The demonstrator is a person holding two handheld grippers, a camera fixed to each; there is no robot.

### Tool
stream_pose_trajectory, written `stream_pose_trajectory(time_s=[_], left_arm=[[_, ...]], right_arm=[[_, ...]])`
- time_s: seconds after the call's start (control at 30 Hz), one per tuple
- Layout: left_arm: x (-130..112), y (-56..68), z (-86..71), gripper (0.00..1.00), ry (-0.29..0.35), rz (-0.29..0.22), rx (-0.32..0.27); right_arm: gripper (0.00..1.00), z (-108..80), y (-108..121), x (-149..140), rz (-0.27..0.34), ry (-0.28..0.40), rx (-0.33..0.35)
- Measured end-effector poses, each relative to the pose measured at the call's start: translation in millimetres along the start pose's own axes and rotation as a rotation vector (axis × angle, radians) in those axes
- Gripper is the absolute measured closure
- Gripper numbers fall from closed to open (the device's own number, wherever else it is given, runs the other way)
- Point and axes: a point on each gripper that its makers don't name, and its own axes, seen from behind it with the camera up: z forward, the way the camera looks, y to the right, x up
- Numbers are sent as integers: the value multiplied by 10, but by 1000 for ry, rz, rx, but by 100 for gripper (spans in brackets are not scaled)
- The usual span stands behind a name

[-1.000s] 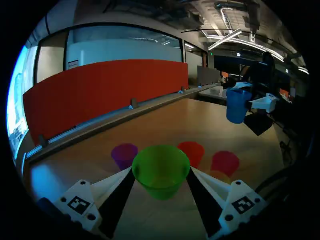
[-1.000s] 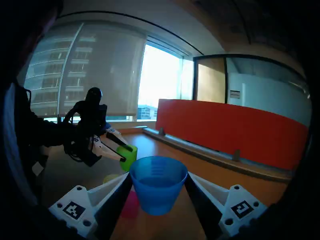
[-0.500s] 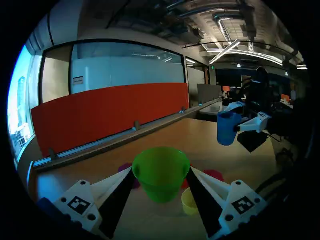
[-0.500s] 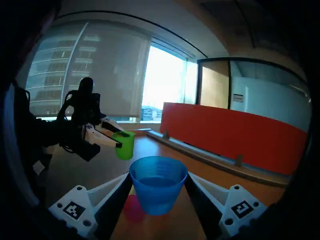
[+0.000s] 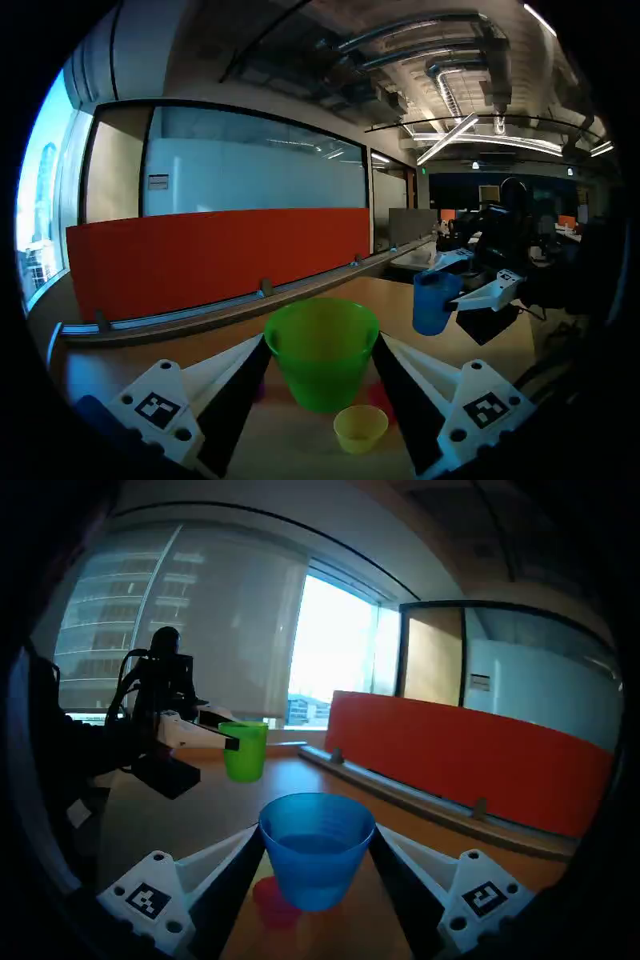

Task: Pour water

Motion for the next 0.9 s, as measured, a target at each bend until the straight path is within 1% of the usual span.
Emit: stream_pose_trajectory(time_s=[0.17,0.3,0.4,0.47,0.67,0.9], left_arm=[[59,68,-12,13,16,-7,-9],[81,119,3,13,31,-26,-21],[84,147,20,13,40,-41,-28],[64,159,30,13,35,-41,-32],[0,183,46,13,11,-22,-44],[-55,244,61,13,-18,-6,-65]], right_arm=[[9,1,-22,22,0,3,3],[9,11,-42,29,-1,3,6],[9,18,-61,29,-2,5,10],[9,20,-70,33,-1,5,12],[9,36,-68,46,-5,5,13],[9,81,-73,85,-13,1,24]])
